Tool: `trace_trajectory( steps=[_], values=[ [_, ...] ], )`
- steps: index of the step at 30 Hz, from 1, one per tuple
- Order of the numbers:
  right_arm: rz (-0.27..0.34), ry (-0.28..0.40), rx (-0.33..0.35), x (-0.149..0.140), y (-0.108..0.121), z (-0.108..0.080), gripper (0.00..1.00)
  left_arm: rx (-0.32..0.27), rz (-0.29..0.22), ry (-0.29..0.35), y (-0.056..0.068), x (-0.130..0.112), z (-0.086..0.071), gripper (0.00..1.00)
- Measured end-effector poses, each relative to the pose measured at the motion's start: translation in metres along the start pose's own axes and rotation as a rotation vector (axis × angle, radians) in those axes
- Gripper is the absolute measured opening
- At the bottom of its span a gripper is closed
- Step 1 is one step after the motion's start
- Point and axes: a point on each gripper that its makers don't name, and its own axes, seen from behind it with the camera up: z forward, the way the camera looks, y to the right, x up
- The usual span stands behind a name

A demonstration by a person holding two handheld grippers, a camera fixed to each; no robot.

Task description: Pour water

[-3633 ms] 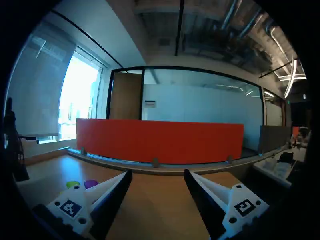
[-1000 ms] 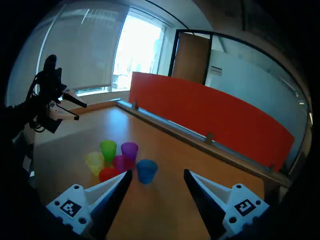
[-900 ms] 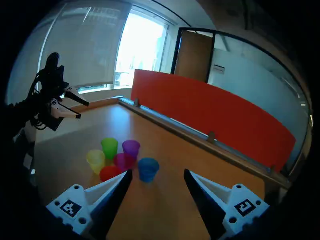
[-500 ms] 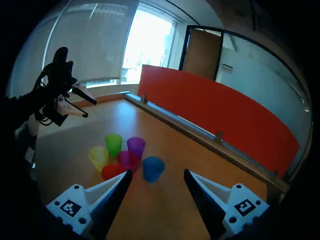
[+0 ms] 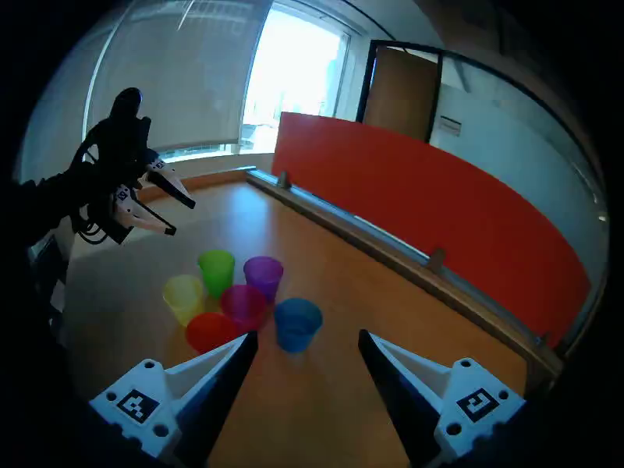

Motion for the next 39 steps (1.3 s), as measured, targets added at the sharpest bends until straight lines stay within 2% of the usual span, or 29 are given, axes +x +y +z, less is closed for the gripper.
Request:
trace_trajectory(
  steps=[17, 33, 39],
  values=[
    [0.016, -0.035, 0.038, -0.022, 0.01, 0.035, 1.0, -0.056, 0.025, -0.084, 0.001, -0.038, 0.046, 0.92],
    [0.023, -0.051, 0.057, -0.03, 0.011, 0.047, 1.0, -0.094, 0.044, -0.103, 0.008, -0.048, 0.065, 0.92],
    [0.016, -0.054, 0.062, -0.03, 0.009, 0.051, 1.0, -0.09, 0.063, -0.106, 0.006, -0.052, 0.074, 0.92]
  ],
)
